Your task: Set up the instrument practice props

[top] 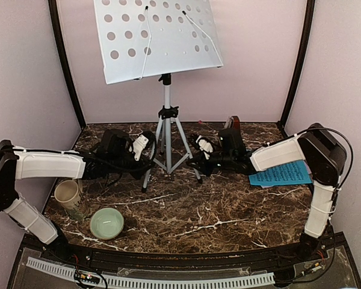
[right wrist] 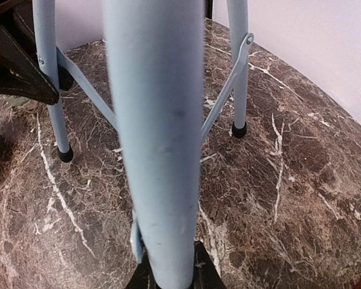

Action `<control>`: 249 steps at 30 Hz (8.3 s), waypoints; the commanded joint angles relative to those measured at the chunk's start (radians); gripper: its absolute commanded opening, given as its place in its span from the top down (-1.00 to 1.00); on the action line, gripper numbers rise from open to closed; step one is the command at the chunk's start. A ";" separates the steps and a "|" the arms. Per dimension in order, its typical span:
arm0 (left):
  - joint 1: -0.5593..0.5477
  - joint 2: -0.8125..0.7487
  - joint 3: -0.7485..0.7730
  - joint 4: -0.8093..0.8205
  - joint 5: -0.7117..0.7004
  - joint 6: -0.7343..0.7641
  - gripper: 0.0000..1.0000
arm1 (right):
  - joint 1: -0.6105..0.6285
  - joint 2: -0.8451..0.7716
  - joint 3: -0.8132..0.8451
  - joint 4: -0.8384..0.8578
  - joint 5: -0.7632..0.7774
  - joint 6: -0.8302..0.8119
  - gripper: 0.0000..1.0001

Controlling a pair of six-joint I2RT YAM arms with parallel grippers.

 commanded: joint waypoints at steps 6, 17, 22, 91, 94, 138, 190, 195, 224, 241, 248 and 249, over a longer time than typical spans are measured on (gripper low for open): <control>0.056 -0.098 -0.064 -0.172 0.002 0.019 1.00 | 0.010 -0.101 -0.068 -0.092 0.079 0.087 1.00; 0.116 -0.140 -0.145 -0.225 -0.043 0.021 1.00 | 0.026 -0.222 -0.188 -0.130 0.143 0.103 1.00; 0.117 -0.082 -0.142 -0.195 -0.072 0.045 1.00 | 0.067 -0.216 -0.226 -0.090 0.188 0.129 1.00; 0.190 0.146 0.095 -0.187 0.159 0.274 0.99 | 0.275 -0.300 -0.182 -0.301 0.573 0.375 1.00; 0.171 0.138 0.067 -0.160 0.158 0.252 0.99 | 0.318 -0.300 -0.210 -0.299 0.598 0.407 1.00; 0.069 -0.244 -0.054 -0.084 -0.051 0.012 -0.73 | 0.098 -0.753 -0.337 -0.607 0.812 0.653 -0.71; 0.069 -0.233 -0.018 -0.069 -0.055 0.014 -0.75 | 0.066 0.146 -0.018 -0.991 1.377 0.539 0.32; 0.069 -0.239 -0.014 -0.070 -0.055 0.015 -0.75 | 0.067 0.138 -0.001 -0.990 1.369 0.519 0.80; -0.051 -0.425 0.015 -0.125 0.038 0.025 -0.72 | 0.191 -0.741 -0.041 -0.889 0.659 0.520 1.00; -0.200 -0.413 0.051 -0.150 0.172 0.130 -0.69 | 0.309 -0.890 0.057 -0.926 0.348 0.488 1.00; -0.391 -0.404 -0.054 0.036 -0.037 0.054 -0.72 | 0.423 -0.753 0.072 -0.703 0.463 0.631 1.00; -0.418 -0.403 -0.072 0.072 -0.064 0.027 -0.72 | 0.435 -0.729 0.081 -0.681 0.491 0.650 1.00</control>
